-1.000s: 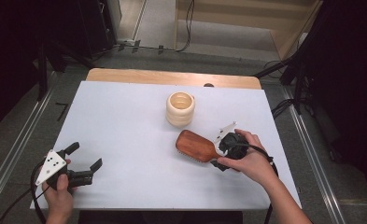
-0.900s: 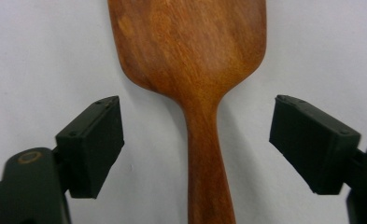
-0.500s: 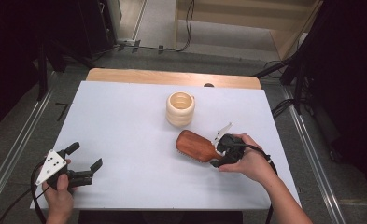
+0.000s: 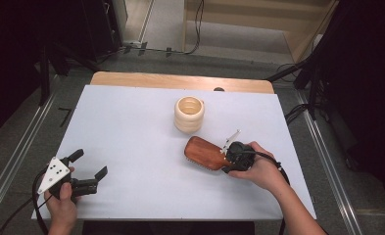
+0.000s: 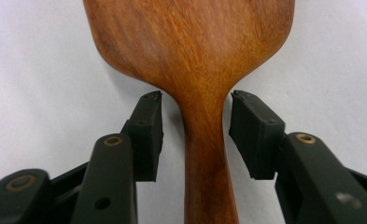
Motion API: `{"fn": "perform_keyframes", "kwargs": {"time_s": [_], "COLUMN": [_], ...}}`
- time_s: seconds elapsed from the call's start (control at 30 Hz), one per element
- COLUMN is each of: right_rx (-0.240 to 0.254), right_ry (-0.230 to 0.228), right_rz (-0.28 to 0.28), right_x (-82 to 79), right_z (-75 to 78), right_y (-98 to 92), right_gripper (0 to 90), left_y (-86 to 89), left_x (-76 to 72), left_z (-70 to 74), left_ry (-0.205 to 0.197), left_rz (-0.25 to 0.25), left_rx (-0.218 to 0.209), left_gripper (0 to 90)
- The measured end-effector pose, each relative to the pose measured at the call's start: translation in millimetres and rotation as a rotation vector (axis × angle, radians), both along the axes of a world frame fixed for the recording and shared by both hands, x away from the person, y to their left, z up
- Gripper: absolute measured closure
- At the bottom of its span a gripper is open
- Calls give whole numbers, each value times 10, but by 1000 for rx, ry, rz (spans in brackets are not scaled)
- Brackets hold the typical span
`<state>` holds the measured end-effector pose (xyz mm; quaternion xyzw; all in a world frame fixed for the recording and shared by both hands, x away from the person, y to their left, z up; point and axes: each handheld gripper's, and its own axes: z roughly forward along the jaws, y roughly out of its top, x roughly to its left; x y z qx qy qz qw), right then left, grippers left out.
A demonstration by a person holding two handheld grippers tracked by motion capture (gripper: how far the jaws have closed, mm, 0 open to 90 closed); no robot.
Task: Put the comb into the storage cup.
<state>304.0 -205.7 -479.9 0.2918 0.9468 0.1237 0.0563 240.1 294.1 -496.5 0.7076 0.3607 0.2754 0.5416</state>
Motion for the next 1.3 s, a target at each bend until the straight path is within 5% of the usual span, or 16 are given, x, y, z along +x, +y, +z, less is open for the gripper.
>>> {"fn": "perform_keyframes", "kwargs": {"time_s": [0.17, 0.3, 1.3], "right_rx": [-12, 44, 207], "right_ry": [2, 22, -46], "right_rz": [20, -7, -47], "right_x": [-6, -8, -153], "right_z": [-33, -44, -64], "right_y": [32, -30, -172], "right_gripper": [617, 690, 705], "left_y": [3, 0, -1], "left_x": [1, 1, 3], "left_z": [0, -1, -1], "left_ry": [1, 2, 4], "left_rz": [-3, -5, -4], "left_rx": [-1, -1, 2], "left_gripper": [0, 0, 0]}}
